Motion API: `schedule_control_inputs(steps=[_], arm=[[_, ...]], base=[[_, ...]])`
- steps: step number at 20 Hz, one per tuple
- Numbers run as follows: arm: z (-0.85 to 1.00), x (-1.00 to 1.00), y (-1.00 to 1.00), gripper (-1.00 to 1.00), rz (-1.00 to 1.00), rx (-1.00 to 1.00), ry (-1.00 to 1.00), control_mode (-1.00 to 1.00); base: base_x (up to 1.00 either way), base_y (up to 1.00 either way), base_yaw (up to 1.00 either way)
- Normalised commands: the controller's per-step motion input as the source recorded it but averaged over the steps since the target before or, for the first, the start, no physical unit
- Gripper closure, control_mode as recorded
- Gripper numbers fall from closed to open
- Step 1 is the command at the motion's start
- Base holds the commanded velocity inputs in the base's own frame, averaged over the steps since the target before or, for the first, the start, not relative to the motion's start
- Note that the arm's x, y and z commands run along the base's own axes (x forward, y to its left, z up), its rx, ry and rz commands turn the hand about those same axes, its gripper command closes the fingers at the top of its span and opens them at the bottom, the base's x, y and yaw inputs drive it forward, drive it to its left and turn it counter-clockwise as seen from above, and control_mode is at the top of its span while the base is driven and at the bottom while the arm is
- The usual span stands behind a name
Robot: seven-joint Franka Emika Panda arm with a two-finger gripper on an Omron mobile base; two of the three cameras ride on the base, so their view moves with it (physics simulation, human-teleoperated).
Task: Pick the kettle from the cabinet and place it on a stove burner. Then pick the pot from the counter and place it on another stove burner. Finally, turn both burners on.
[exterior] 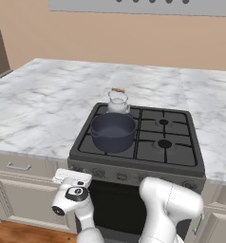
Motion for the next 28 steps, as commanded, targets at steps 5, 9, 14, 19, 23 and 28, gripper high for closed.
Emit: schedule_control_inputs(steps=[5,9,14,19,23,28], arm=[[-0.01,0.0,0.04,1.0,0.03,-0.04,0.02,-1.0],[0.0,0.0,0.0,1.0,0.0,-0.33,0.08,-1.0],[0.0,0.0,0.0,1.0,0.0,-0.39,0.13,-1.0],[0.0,0.0,0.0,1.0,0.0,-0.37,0.14,-1.0],[0.0,0.0,0.0,1.0,0.0,-0.35,0.14,-1.0],[0.0,0.0,0.07,1.0,0.0,-0.29,0.14,-1.0]], base=[[0.0,0.0,0.0],[0.0,0.0,0.0],[0.0,0.0,0.0],[0.0,0.0,0.0],[0.0,0.0,0.0],[0.0,0.0,0.0]])
